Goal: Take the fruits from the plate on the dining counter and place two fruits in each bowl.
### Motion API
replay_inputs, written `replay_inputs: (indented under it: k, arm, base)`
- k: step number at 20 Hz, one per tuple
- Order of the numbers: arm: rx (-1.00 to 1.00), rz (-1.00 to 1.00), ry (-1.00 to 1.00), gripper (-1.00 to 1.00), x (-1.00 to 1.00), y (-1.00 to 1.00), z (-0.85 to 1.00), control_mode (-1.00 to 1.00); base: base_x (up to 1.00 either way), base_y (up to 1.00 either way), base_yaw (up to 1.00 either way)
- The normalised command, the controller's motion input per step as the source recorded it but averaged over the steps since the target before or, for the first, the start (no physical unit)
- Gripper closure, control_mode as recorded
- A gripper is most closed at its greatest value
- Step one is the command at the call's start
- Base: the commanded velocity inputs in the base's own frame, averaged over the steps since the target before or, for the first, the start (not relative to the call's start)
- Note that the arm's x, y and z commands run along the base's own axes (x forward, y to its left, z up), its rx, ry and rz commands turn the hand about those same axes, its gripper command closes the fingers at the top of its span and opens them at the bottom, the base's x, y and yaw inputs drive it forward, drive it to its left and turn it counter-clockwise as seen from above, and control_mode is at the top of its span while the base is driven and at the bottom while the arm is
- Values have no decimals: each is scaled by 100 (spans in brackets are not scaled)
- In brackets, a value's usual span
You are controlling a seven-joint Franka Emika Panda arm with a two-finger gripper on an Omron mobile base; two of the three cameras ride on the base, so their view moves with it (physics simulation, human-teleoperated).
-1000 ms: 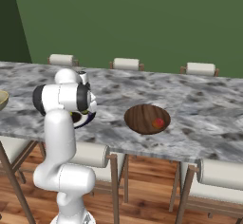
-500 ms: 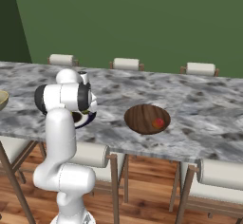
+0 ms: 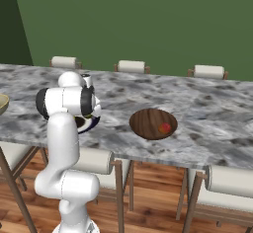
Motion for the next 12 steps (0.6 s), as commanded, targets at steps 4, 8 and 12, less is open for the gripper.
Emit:
replay_inputs:
  k: [4, 8, 12]
  arm:
    - [0, 0, 0, 100, -7, 0, 7, -100]
    - [1, 0, 0, 100, -31, -13, 48, -100]
    - [2, 0, 0, 100, -51, -37, 86, -100]
  base:
    - [0, 0, 0]
    - [0, 0, 0]
    - [0, 0, 0]
